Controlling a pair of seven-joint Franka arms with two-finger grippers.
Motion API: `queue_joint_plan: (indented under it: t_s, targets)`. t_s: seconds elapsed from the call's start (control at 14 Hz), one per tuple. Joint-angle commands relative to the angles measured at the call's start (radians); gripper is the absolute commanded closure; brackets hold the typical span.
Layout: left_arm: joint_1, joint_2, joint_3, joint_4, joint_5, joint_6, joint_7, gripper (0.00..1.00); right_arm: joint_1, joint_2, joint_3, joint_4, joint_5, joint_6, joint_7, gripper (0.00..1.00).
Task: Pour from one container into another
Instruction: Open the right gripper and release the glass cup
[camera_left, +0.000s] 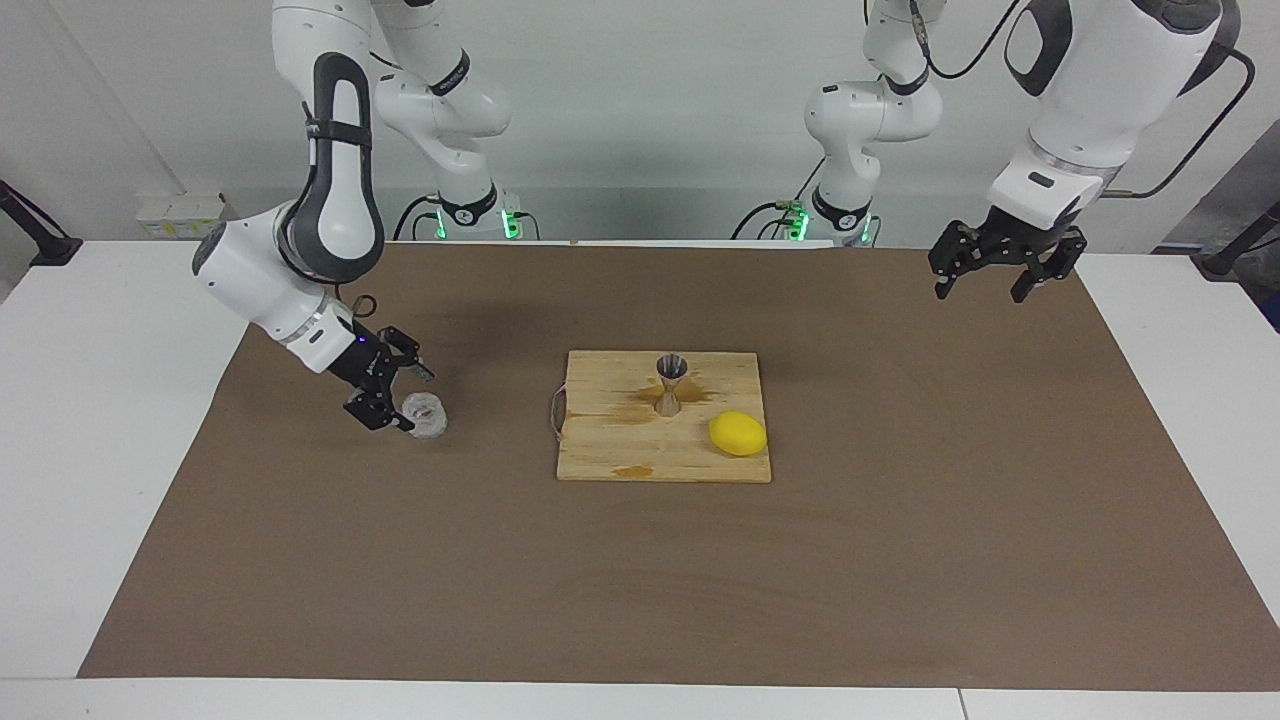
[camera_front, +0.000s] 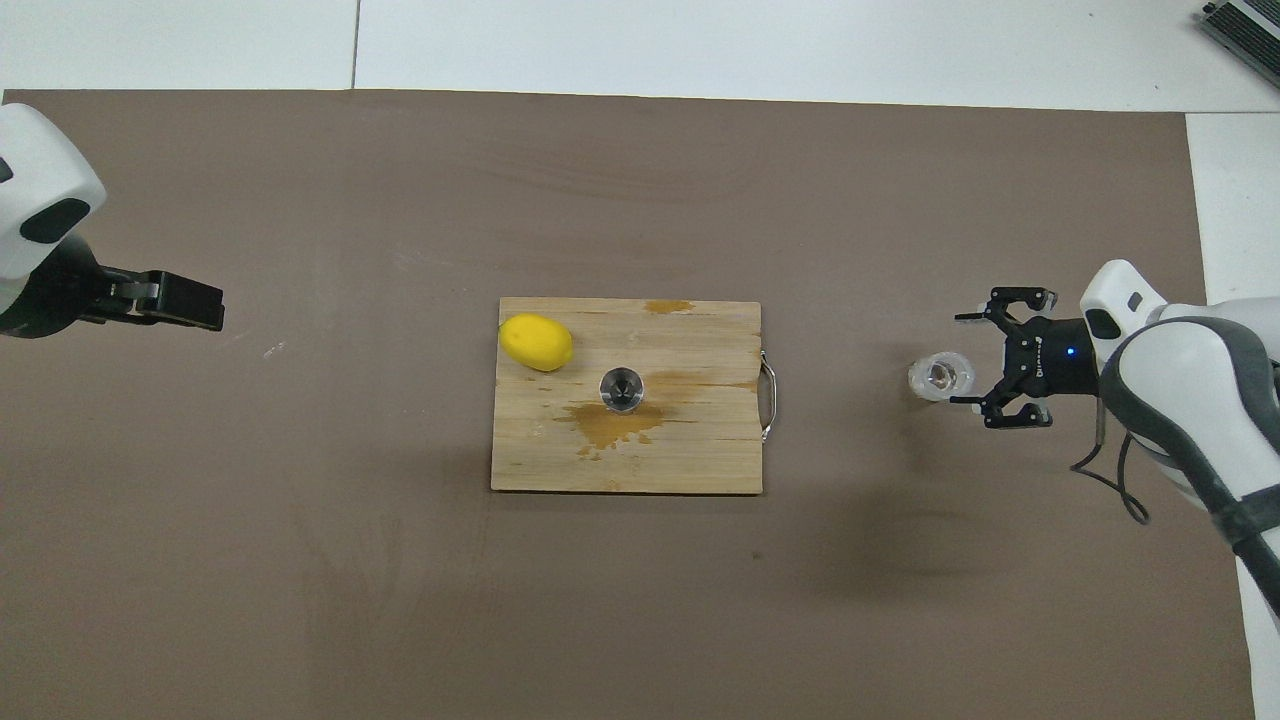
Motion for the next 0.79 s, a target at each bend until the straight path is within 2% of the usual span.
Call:
queue_joint_plan:
  t_s: [0.0, 0.43, 0.72]
  targets:
    - [-0.017, 0.014, 0.008, 0.017, 0.021, 0.009, -0.004, 0.0, -0.004, -0.068, 0.011, 0.003, -0.119, -0.035, 0.119, 0.0]
    - [-0.015, 0.026, 0.008, 0.027, 0.014, 0.014, -0.013, 0.0, 0.057, -0.143, 0.016, 0.096, -0.317, -0.056, 0.476, 0.0]
    - [-0.014, 0.026, 0.008, 0.028, 0.008, 0.014, -0.015, 0.0, 0.063, -0.136, 0.016, 0.219, -0.374, -0.106, 0.741, 0.0]
